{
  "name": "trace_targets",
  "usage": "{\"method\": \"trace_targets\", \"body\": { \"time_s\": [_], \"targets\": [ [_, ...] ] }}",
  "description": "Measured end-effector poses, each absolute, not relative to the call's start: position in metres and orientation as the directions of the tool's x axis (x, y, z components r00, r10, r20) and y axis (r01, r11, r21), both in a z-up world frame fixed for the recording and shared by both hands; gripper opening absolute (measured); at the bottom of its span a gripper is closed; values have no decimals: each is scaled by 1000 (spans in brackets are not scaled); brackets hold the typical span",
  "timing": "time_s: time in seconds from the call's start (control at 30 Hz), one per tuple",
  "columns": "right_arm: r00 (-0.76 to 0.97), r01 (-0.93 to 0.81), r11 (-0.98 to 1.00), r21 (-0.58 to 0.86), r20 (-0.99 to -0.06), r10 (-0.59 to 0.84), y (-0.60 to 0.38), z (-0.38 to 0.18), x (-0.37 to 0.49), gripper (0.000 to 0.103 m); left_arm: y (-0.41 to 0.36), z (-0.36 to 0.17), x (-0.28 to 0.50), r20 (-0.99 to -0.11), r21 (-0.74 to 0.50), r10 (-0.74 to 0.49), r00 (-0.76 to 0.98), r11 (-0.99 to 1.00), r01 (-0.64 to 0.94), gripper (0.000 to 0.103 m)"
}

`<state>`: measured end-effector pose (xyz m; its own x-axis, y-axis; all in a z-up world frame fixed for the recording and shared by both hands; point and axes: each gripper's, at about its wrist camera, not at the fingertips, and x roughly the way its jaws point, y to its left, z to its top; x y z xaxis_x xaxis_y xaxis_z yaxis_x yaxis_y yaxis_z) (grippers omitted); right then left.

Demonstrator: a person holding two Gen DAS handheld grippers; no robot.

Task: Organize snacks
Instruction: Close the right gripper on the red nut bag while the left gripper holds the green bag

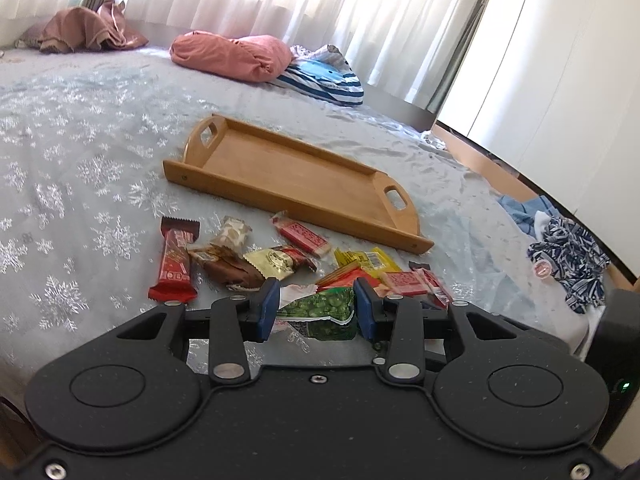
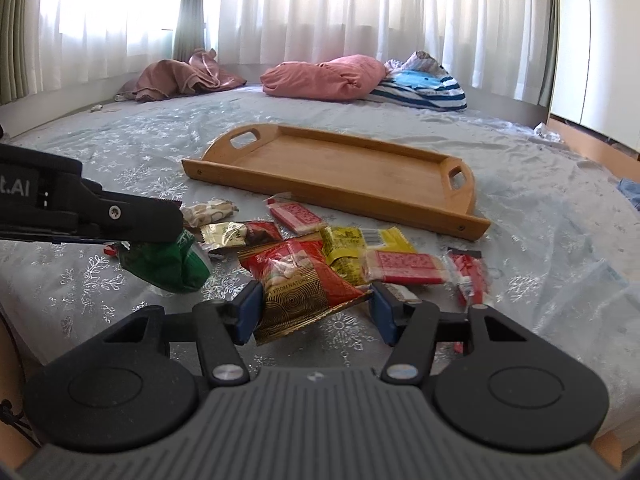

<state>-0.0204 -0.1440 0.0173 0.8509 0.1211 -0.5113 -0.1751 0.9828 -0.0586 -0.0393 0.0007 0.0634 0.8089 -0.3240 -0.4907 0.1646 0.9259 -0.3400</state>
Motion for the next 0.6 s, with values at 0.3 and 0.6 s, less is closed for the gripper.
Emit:
{"method": "trace_targets", "body": {
  "time_s": [0.3,0.6],
  "targets": [
    [872,-147,989,-33,-476,113,-151,31,-24,61,-1,68,-34,-482,-290,-299,824,941,172,38],
    [874,-96,995,20,-476,94,-169,38,-16,61,15,76,-13,-451,-357,-333,828,918,174,38]
  ]
}}
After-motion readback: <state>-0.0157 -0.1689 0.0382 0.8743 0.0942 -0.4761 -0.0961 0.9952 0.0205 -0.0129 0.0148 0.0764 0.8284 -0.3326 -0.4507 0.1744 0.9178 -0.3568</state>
